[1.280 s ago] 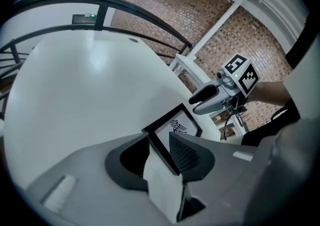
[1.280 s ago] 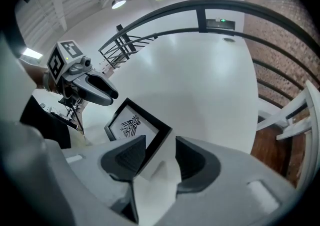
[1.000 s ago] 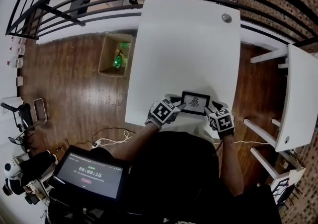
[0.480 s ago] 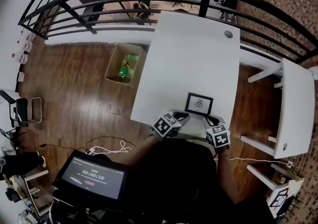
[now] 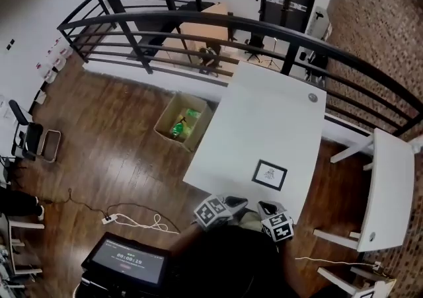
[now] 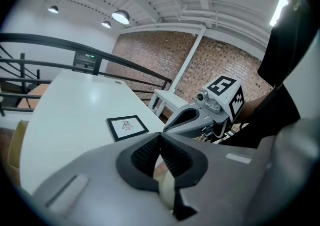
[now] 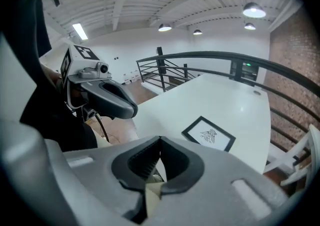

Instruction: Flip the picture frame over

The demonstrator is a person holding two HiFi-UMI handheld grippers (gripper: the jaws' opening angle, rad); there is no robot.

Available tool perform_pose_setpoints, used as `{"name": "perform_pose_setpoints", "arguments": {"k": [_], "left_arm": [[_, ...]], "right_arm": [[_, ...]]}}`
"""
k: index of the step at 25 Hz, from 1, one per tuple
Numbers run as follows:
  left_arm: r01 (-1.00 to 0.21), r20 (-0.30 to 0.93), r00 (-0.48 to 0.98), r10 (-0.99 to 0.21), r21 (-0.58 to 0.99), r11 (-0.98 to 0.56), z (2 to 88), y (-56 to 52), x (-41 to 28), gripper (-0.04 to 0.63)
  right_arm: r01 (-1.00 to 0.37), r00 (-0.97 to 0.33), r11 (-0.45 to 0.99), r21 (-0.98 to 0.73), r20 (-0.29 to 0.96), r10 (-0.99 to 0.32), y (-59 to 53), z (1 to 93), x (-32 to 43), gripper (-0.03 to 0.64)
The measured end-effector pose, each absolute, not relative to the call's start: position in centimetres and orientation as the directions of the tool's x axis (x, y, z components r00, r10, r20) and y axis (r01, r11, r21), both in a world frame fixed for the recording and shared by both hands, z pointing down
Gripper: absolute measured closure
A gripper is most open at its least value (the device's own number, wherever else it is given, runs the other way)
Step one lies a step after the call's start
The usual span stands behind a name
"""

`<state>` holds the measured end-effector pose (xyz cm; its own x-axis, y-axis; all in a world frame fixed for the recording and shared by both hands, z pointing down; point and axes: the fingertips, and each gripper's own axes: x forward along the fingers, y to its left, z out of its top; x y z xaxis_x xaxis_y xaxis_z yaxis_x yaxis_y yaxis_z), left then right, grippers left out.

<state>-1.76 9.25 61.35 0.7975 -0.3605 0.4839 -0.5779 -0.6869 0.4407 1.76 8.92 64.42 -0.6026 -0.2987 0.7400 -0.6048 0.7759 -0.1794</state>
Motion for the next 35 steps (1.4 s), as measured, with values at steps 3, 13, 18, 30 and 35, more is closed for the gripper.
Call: {"name": "perform_pose_setpoints", "arguments": {"k": [3,13,18,30,35], "left_arm": [[-0.623,0.468,0.771,-0.432,0.414,-0.664,59.6,9.3,-2.7,0.581],[-0.701,0.372,0.713,-0.595,0.399,-0.591,55.4,16.1,4.4,0.581],[-0.706,0.332,0.705,-0.627,0.411,-0.576,53.9,21.7,11.0,0.581],[-0.776,0.322,0.628,-0.709,0.329,-0.538,51.1,31.2,18.6,0.581],[-0.803,0.337,0.595,-0.73,0.271,-0.53,49.2,30.3,18.4,0.581]], "right_arm": [[-0.553,-0.639,0.82,-0.146,0.707,-0.305,9.2,63.0,1.2,0.624],[-0.425,-0.707,0.905,-0.037,0.637,-0.306,17.2,59.2,7.3,0.624],[-0.42,-0.713,0.906,-0.039,0.632,-0.303,22.0,57.9,13.3,0.624],[-0.39,-0.78,0.915,-0.102,0.566,-0.269,32.8,57.1,22.1,0.624],[-0.409,-0.805,0.907,-0.106,0.509,-0.303,32.1,54.7,22.6,0.624]]}}
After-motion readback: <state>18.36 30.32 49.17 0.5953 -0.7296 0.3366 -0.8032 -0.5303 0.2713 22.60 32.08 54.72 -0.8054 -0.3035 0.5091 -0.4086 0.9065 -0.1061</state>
